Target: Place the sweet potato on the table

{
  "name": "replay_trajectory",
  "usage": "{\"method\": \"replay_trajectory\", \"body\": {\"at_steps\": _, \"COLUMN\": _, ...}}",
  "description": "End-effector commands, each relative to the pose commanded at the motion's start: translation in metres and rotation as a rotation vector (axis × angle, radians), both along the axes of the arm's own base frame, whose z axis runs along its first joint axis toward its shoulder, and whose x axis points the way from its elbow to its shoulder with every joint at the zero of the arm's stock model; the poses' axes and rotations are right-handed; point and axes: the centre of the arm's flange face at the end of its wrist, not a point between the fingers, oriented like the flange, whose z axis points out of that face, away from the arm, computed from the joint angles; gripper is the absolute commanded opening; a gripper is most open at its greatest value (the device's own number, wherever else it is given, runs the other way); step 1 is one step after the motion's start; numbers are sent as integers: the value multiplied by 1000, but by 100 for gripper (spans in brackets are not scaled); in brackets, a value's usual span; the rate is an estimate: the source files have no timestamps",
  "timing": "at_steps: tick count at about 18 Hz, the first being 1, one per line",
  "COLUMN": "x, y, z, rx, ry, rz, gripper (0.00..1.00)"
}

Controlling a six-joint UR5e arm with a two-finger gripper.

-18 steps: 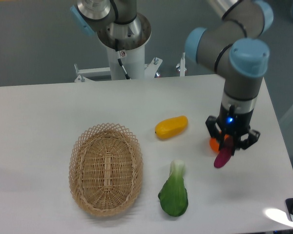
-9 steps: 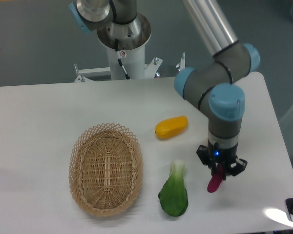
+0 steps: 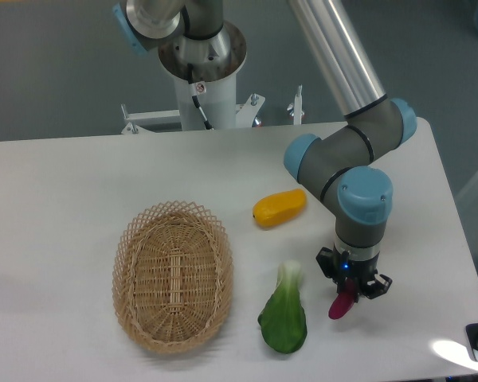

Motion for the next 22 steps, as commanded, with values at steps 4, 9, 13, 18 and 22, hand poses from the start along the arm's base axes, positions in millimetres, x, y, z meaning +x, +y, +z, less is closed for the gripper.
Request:
{"method": "replay_trajectory", "body": {"at_steps": 4, "x": -3, "y": 1, "z": 6, "rx": 11, "ry": 19, "rz": 3, "gripper": 100}}
{"method": "replay_trajectory", "body": {"at_steps": 9, "x": -12, "y": 7, "z": 32, "rx": 41, "ry": 64, "rz": 19, "gripper": 100}}
{"method": "replay_trajectory", "body": {"at_steps": 13, "x": -19, "y": 10, "z": 69, "rx": 71, "ry": 118, "rz": 11, "gripper": 100}}
{"method": "replay_trajectory", "body": {"at_steps": 18, "x": -24, "y": -10, "z": 132, "rx": -47, "ry": 203, "rz": -8, "gripper": 100}}
{"method": "replay_trajectory", "body": {"at_steps": 22, "x": -27, "y": -51, "z": 181, "rx": -107, "ry": 175, "rz": -96, "gripper": 100}}
